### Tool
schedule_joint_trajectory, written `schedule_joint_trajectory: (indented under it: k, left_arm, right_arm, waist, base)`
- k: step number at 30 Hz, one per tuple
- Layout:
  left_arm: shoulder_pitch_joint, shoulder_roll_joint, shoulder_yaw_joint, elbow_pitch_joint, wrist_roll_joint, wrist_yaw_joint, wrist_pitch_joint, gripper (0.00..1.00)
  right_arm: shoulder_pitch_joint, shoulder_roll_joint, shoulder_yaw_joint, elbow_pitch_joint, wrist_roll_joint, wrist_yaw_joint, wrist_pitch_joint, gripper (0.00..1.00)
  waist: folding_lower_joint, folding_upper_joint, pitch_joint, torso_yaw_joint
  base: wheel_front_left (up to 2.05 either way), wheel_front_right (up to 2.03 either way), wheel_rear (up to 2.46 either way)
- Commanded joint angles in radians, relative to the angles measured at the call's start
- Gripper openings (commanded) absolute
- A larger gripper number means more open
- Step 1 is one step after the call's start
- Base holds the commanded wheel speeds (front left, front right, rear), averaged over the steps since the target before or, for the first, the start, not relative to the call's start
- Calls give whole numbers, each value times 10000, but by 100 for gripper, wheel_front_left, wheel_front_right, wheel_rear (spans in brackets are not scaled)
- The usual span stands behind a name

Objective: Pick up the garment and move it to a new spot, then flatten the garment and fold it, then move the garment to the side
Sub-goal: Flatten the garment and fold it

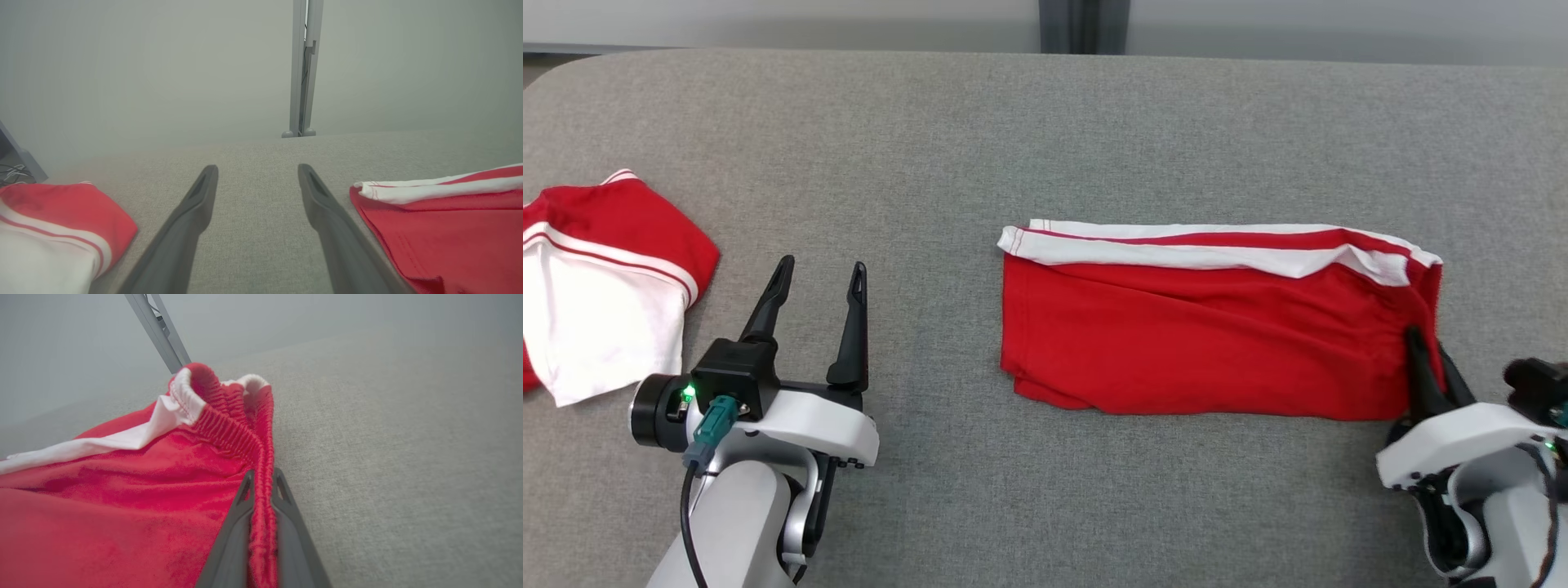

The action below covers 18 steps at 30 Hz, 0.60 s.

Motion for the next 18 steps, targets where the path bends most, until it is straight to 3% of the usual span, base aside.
schedule_joint_trajectory:
  k: [1, 11, 14, 18]
  left_arm:
    - [50, 83, 39, -25, -11, 43, -39, 100]
    - [98, 108, -219, -144, 127, 91, 81, 100]
    - [85, 102, -296, -185, 134, 75, 134, 100]
    - [-69, 0, -415, -178, 86, 5, 174, 100]
  right_arm:
    - [-125, 117, 251, -345, 250, 1, 111, 0]
    - [-284, 428, 3594, -3851, 743, 1, 875, 0]
    - [-595, 463, 4482, -3941, 787, 1, 1094, 0]
    - [-1224, 492, 5364, -3161, 1303, 1, 1004, 0]
  waist:
    - [0, 0, -54, -125]
    - [0, 0, -252, -221]
    - [0, 0, -242, -133]
    - [0, 0, -127, 145]
  base:
    - [0, 0, 0]
    - [0, 0, 0]
    - [0, 0, 0]
    - [0, 0, 0]
